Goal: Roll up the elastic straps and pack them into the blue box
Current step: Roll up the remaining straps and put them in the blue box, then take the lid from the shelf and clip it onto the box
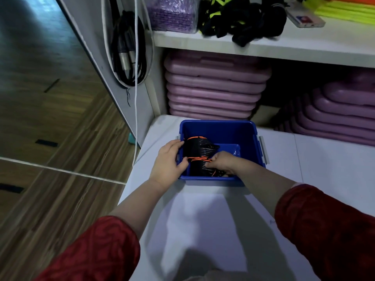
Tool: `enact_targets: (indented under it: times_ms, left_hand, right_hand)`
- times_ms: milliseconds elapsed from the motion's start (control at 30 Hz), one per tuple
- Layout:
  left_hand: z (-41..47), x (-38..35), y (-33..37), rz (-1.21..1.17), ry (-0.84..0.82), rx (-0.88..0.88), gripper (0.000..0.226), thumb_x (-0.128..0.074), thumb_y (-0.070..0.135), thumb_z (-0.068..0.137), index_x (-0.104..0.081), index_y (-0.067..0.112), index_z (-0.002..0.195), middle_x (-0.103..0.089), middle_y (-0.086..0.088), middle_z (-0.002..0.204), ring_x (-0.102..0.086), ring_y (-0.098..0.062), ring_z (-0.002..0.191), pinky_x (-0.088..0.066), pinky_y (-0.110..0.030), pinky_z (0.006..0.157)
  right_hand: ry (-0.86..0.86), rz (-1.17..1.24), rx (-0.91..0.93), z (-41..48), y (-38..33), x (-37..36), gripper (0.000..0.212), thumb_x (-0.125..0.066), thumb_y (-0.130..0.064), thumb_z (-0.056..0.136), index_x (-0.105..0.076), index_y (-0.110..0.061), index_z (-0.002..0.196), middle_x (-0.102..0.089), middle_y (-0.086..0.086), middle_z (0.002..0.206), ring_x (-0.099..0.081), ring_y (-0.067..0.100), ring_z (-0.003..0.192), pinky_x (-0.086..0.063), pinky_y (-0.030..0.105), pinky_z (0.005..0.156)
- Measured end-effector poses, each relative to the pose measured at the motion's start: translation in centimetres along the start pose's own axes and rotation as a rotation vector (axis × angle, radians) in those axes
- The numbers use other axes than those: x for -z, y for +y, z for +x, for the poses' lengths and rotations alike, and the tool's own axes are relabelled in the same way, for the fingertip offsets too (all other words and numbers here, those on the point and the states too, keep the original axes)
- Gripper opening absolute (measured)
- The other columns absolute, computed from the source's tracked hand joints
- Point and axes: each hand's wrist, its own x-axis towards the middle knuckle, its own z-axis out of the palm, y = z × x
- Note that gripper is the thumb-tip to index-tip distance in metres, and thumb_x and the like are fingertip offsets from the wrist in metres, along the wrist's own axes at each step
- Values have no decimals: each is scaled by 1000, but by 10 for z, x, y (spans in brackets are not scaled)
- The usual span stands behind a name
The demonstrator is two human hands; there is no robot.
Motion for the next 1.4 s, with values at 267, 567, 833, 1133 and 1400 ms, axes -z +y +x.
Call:
enact_targets:
  times_ms: [267, 567, 833, 1133, 1400]
  left_hand:
    - [-2, -2, 2, 38, 14, 11, 56, -63, 27, 85, -48, 12, 137, -50, -6, 139, -42, -21, 130, -30, -32, 114]
    - [-2, -1, 2, 45, 22, 21, 55, -62, 27, 86, -48, 14, 137, -50, -5, 140, -42, -21, 131, -30, -32, 114]
    - [-4, 10, 4, 149, -23, 19, 59, -62, 31, 86, -44, 16, 141, -47, -5, 145, -38, -22, 134, -26, -31, 114]
    - [2, 33, 42, 338, -57, -19, 61, -61, 41, 87, -44, 15, 140, -52, -6, 141, -40, -25, 132, -29, -35, 111]
    - [37, 72, 164, 293, 38, -204, 61, -62, 41, 86, -45, 17, 140, -51, -6, 140, -39, -25, 132, -31, -35, 110]
  right_hand:
    - [-16, -119, 83, 8, -8, -11, 21, -68, -28, 85, -56, -13, 78, -61, 9, 87, -64, 25, 86, -60, 39, 75]
    - [32, -437, 214, 10, -4, -7, 34, -64, -42, 85, -64, -14, 104, -67, 7, 103, -58, 21, 89, -44, 29, 76]
    - [18, -431, 221, -1, -5, 0, 41, -59, -48, 86, -65, -16, 111, -67, 5, 113, -60, 24, 106, -46, 32, 89]
    - [126, -198, 434, -66, 2, 62, 42, -64, -42, 85, -59, -21, 121, -65, 3, 113, -58, 14, 97, -41, 23, 85]
    - [377, -135, 651, -164, -13, 162, 36, -68, -33, 84, -63, -17, 116, -66, 5, 118, -61, 17, 110, -49, 34, 97]
